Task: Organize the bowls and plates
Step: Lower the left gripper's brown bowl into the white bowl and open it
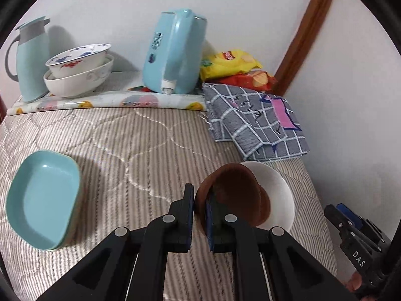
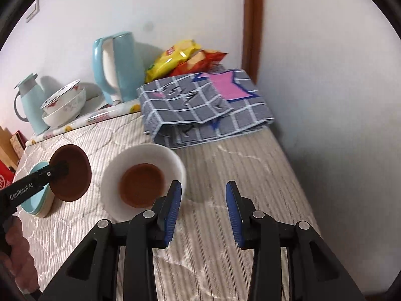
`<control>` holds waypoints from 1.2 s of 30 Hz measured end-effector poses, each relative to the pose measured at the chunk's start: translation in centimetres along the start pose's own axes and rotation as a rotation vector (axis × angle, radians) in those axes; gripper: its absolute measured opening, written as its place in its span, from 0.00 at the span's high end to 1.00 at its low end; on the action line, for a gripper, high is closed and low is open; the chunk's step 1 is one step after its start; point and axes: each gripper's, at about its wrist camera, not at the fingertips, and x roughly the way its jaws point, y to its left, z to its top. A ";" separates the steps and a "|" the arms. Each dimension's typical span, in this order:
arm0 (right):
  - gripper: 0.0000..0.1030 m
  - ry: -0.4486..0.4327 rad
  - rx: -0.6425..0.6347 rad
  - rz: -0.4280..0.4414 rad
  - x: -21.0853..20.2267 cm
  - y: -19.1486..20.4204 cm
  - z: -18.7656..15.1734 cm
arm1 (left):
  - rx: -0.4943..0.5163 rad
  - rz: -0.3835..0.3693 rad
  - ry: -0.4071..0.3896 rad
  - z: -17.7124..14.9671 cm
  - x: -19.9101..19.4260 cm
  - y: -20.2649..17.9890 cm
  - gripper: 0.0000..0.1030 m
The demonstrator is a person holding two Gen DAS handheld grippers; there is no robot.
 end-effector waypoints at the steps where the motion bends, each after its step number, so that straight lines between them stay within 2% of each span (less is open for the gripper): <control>1: 0.64 -0.001 0.011 0.000 -0.1 -0.6 -0.3 | 0.003 -0.002 0.004 0.0 0.1 -0.3 0.91; 15: 0.64 0.007 0.105 -0.008 -0.6 -5.8 -2.9 | 0.077 -0.007 0.039 0.2 3.0 -4.9 0.91; 25: 0.64 0.034 0.158 -0.010 0.3 -7.4 -4.9 | 0.081 -0.006 0.100 0.1 6.0 -5.5 0.91; 36: 0.64 0.042 0.165 0.007 0.6 -7.3 -5.1 | 0.076 -0.013 0.138 -0.2 7.6 -5.4 0.91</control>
